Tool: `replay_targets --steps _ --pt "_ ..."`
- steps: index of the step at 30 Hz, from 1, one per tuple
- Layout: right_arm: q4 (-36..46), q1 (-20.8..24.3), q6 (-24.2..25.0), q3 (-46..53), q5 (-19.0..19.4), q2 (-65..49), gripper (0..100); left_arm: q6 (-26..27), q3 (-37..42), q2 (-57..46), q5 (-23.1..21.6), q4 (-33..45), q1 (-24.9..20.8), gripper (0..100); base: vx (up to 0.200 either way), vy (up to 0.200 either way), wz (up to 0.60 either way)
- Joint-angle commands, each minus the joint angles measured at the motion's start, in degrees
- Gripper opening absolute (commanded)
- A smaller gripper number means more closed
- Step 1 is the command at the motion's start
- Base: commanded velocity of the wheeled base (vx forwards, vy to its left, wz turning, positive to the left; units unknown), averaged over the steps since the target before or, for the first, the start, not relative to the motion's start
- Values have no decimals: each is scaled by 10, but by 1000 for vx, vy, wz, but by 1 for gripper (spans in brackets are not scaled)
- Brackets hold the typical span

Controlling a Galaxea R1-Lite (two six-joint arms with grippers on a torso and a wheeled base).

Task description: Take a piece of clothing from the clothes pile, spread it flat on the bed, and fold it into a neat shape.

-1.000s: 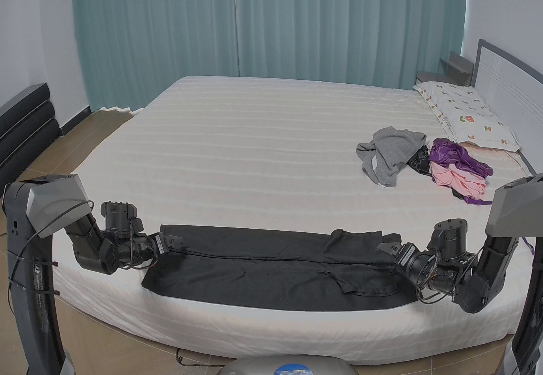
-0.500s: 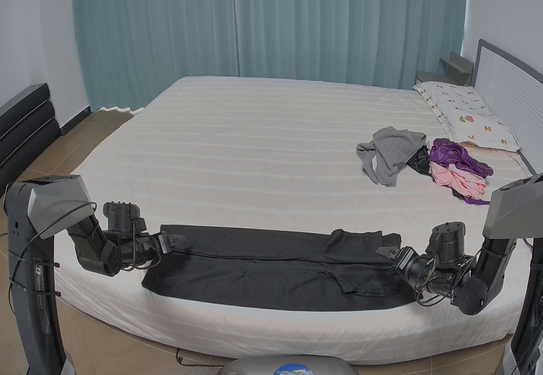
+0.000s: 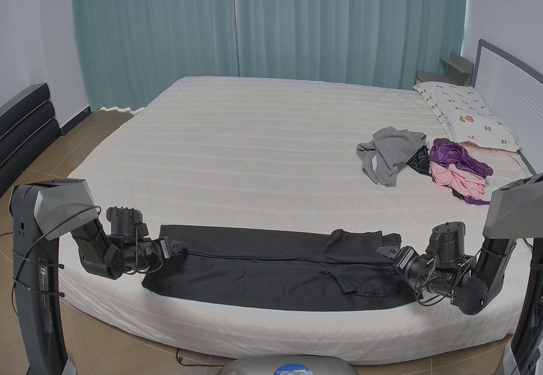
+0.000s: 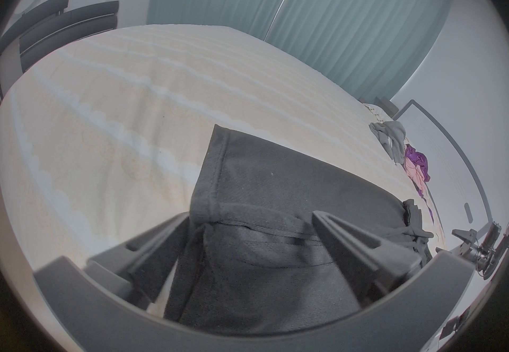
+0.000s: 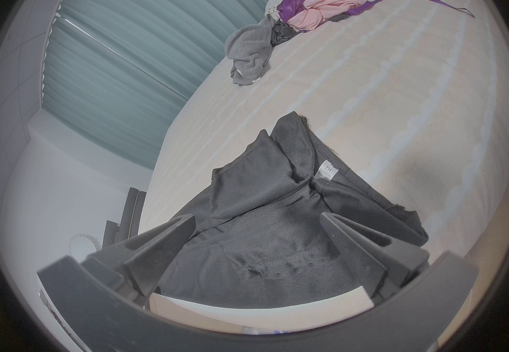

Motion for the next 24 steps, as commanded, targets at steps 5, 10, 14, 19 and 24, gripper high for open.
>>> replay_targets --steps 5,10,14,19,24 --pt "0 0 0 1 0 1 100 -6 -9 15 2 -7 1 0 0 0 0" --pt "0 0 1 4 0 1 100 -10 -4 12 3 -10 0 0 0 0 0" --pt "-1 -3 2 5 0 0 100 -11 -1 7 3 -10 4 0 0 0 0" --pt "0 -4 2 5 0 1 100 -39 2 3 5 -15 8 0 0 0 0" --pt "0 -4 3 5 0 2 100 -59 5 5 8 -53 8 0 0 0 0"
